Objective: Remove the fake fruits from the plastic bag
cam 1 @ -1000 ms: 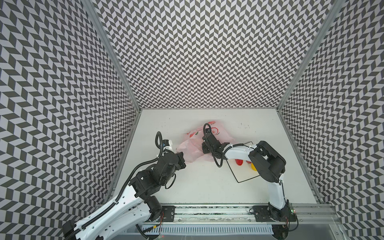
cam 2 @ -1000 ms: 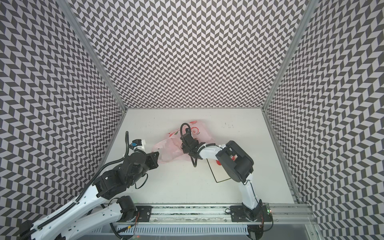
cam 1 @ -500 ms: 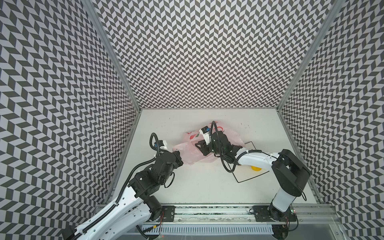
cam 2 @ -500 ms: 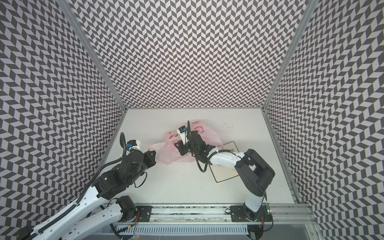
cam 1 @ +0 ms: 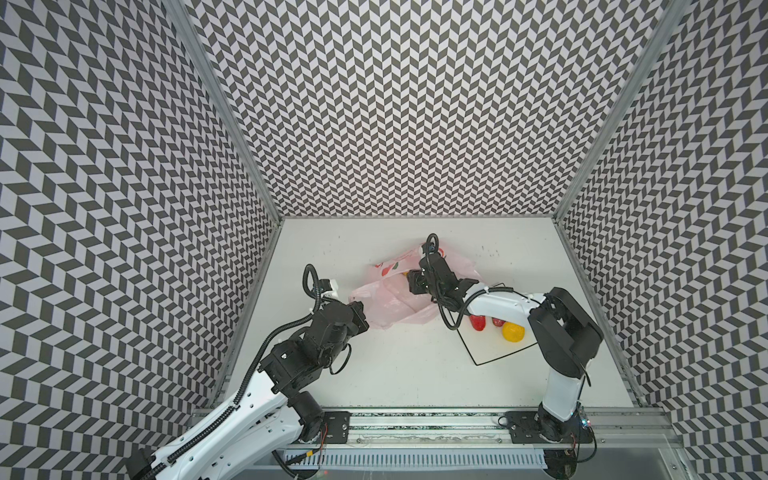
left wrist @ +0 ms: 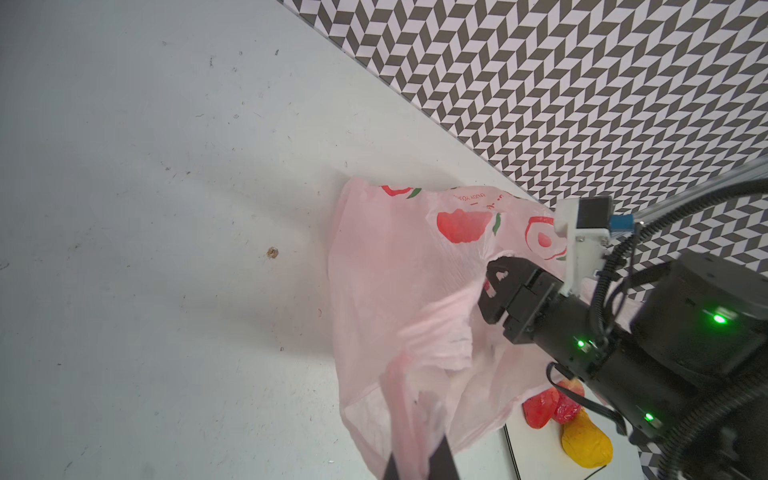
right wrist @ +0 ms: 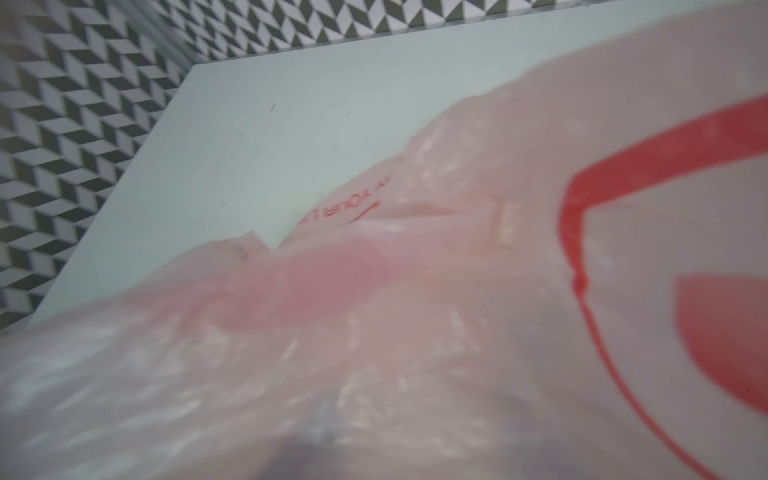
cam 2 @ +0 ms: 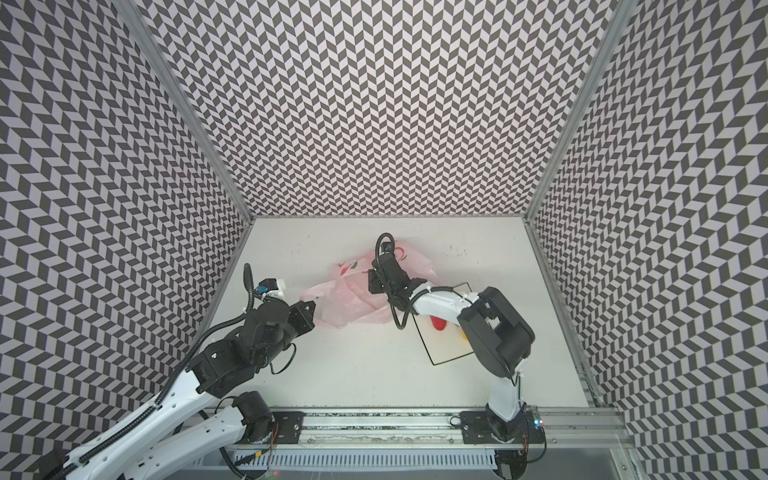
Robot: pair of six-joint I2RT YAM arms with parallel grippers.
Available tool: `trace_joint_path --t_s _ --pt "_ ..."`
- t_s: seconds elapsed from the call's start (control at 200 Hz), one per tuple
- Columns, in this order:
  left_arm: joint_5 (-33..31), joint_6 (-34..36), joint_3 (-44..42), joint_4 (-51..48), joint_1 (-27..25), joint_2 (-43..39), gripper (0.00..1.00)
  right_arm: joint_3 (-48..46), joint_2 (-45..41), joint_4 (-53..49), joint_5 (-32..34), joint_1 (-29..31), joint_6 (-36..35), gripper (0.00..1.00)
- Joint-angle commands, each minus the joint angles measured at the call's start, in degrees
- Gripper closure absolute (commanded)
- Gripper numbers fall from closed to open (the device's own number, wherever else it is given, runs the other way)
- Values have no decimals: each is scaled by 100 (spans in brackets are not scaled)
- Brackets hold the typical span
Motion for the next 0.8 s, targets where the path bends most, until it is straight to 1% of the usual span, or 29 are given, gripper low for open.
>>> trace_joint_path --t_s 0.0,0.08,0.25,0.336,0.426,0.511,0.591,0.696,0.796 --pt "245 263 55 305 23 -16 100 378 454 -18 741 -5 737 36" --pt "476 454 61 468 25 -38 100 625 759 -14 1035 -29 1046 32" --pt "958 919 72 761 25 -240 100 1043 1320 59 1619 -45 1391 31" --pt "1015 1016 77 747 26 -371 100 1316 1589 -113 1801 -58 1479 31" --pt "916 961 55 669 29 -537 100 1634 1866 -339 1771 -80 1531 33" --pt "844 899 12 640 34 -634 100 1783 2006 -265 1515 -81 1420 39" --pt "783 846 20 589 31 -637 100 1898 2034 -357 1277 -75 1340 49" --pt "702 786 37 534 31 -571 100 1909 1939 -367 1119 -80 1191 63" --pt "649 719 23 534 30 -493 100 1774 1686 -228 877 -76 1011 69"
